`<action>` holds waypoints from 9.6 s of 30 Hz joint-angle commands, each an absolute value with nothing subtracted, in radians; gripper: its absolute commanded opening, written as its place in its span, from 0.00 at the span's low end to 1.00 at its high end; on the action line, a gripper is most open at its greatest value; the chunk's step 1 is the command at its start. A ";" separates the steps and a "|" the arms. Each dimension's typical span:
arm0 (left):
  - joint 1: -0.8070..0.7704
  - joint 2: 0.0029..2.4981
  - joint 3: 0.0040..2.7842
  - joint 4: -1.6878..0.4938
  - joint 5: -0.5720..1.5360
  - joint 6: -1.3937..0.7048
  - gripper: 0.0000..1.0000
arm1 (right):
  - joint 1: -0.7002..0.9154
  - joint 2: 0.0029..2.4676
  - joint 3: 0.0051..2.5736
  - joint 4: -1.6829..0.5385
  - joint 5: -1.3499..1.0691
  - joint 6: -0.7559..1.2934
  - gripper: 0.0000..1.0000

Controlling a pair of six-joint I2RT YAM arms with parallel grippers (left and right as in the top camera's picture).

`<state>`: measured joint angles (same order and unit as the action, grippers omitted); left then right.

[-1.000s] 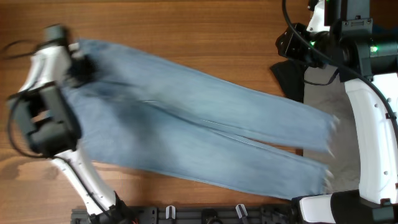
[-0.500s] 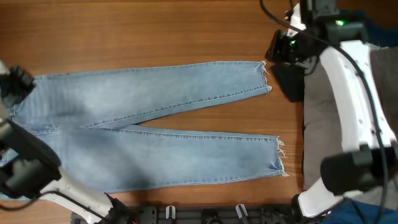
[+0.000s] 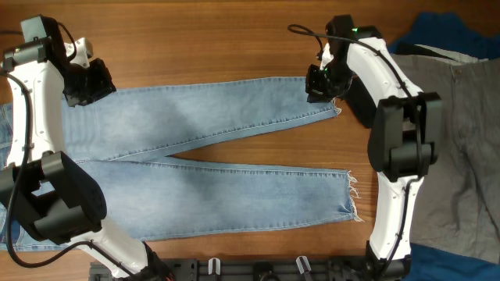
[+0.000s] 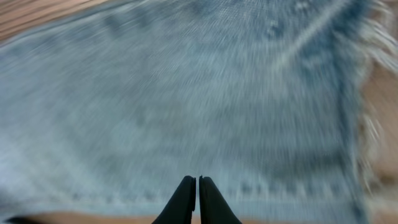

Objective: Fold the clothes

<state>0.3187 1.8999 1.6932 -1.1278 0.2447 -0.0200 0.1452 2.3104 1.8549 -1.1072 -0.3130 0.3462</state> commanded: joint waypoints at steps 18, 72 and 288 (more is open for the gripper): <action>0.317 1.877 1.697 -1.208 0.233 -0.003 0.34 | 0.005 2.447 2.051 -0.711 -0.420 0.373 0.04; 0.444 1.698 0.904 -0.747 0.166 -0.331 0.04 | 0.163 1.769 1.484 -0.990 -0.415 0.225 0.17; 0.905 1.391 1.397 -1.355 -0.400 -0.502 0.04 | -0.101 1.580 1.548 -0.807 -0.285 0.442 0.04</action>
